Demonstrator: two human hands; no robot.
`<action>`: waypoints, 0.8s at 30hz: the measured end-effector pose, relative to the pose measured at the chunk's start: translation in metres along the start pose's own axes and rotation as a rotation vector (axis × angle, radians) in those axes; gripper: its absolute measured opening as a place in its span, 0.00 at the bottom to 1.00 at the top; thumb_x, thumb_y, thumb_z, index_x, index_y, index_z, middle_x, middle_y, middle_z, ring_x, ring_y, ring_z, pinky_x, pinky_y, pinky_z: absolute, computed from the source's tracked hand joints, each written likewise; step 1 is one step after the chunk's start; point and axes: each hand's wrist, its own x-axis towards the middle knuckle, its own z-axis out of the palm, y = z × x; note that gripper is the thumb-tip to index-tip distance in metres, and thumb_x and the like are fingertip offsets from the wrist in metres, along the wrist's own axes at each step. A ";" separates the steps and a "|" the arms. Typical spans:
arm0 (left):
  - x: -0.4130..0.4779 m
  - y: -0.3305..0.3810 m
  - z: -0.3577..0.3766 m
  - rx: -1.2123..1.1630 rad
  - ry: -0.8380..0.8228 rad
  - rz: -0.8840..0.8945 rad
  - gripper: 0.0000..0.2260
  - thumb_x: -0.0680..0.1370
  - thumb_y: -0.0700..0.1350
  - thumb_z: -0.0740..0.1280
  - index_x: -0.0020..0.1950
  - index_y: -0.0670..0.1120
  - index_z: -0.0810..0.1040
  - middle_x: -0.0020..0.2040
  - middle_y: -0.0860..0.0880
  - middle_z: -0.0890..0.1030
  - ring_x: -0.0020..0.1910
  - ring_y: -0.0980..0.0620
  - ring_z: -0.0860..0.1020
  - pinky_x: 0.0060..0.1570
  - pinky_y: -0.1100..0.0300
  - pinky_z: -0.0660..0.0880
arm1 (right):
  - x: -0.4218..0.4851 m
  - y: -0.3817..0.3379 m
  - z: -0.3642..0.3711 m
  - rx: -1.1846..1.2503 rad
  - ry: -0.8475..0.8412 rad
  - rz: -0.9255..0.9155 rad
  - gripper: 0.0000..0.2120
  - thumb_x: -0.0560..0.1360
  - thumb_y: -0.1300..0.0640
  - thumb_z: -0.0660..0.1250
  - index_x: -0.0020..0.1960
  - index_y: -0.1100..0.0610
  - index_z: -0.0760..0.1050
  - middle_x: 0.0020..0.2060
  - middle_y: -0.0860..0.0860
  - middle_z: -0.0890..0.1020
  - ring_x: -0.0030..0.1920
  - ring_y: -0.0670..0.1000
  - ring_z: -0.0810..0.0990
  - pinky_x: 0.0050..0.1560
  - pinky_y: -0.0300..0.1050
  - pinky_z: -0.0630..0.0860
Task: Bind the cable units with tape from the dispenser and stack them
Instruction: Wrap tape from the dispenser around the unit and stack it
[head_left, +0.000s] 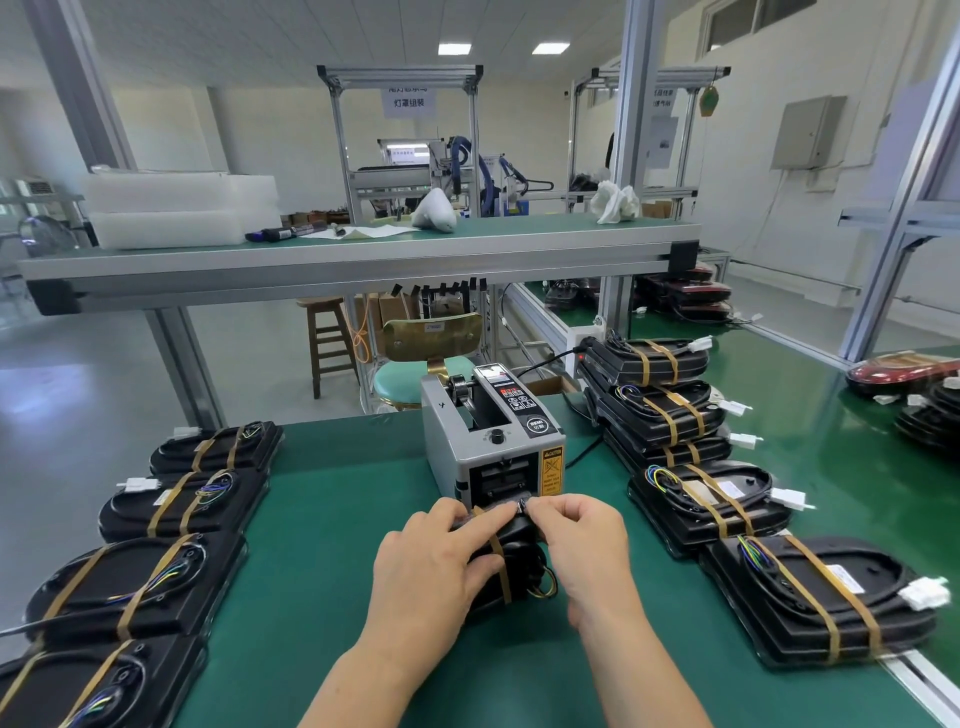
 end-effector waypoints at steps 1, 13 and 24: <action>0.000 0.000 0.000 0.003 0.000 0.001 0.21 0.80 0.62 0.56 0.70 0.77 0.54 0.62 0.61 0.68 0.58 0.57 0.69 0.54 0.60 0.67 | 0.001 0.001 0.000 -0.005 0.006 -0.003 0.08 0.70 0.61 0.72 0.33 0.62 0.79 0.33 0.56 0.84 0.33 0.50 0.77 0.40 0.50 0.79; 0.003 0.003 0.002 0.059 -0.002 0.019 0.22 0.80 0.62 0.55 0.71 0.77 0.49 0.61 0.61 0.67 0.55 0.56 0.70 0.51 0.60 0.68 | 0.009 -0.004 0.004 -0.197 0.019 -0.048 0.17 0.70 0.44 0.74 0.51 0.51 0.74 0.45 0.45 0.80 0.49 0.47 0.78 0.53 0.44 0.74; 0.003 0.002 0.001 0.017 -0.004 0.020 0.22 0.80 0.61 0.57 0.70 0.78 0.52 0.60 0.61 0.69 0.55 0.56 0.70 0.51 0.60 0.68 | 0.016 0.011 0.004 -0.321 -0.006 -0.233 0.10 0.75 0.47 0.70 0.40 0.51 0.79 0.36 0.44 0.82 0.40 0.41 0.78 0.37 0.28 0.67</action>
